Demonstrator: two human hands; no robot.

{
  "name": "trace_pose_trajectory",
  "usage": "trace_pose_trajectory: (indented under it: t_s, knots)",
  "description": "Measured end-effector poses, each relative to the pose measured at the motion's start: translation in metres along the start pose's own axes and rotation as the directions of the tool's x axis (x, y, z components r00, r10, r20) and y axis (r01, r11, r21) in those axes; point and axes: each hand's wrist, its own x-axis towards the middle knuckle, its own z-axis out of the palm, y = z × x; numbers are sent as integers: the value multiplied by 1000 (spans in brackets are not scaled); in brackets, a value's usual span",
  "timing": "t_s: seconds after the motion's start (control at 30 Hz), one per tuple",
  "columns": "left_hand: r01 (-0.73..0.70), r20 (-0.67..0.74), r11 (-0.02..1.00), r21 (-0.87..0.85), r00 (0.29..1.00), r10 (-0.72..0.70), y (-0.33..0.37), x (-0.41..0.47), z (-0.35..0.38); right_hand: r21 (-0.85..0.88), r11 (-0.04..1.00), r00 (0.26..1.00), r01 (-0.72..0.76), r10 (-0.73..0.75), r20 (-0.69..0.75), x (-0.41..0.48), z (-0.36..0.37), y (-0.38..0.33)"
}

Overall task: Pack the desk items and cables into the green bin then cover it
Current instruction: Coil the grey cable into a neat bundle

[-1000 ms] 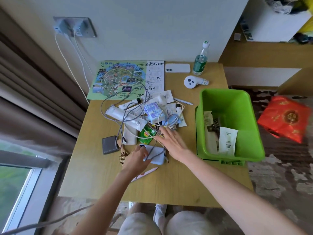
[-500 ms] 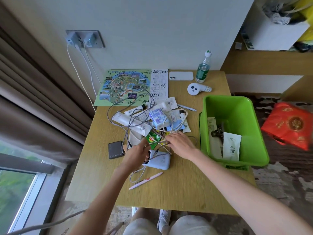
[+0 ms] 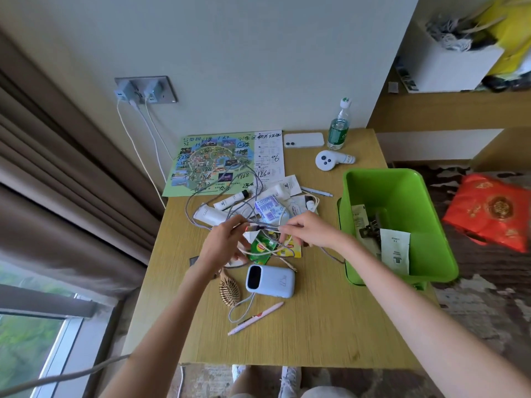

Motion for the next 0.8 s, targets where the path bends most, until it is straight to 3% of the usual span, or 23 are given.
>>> trace_pose_trajectory:
  t_s: [0.27, 0.4, 0.5, 0.63, 0.8]
  knots:
    - [-216, -24, 976, 11, 976, 216, 64, 27, -41, 122, 990, 994, -74, 83, -66, -11, -43, -70]
    - [-393, -69, 915, 94, 914, 400, 99, 23, -60, 86, 989, 982, -121, 132, -133, -18, -57, -111]
    - [-517, 7, 821, 243, 847, 532, 116, 18, -75, 100, 982, 970, -162, 177, -165, -21, -64, -142]
    - [-586, 117, 727, 358, 801, 587, 132, 8, -88, 134, 966, 955, -219, 241, -173, -26, -76, -182]
    - [-632, 78, 695, 342, 756, 649, 143, -2, -110, 32, 982, 957, -185, 188, -221, -30, -81, -220]
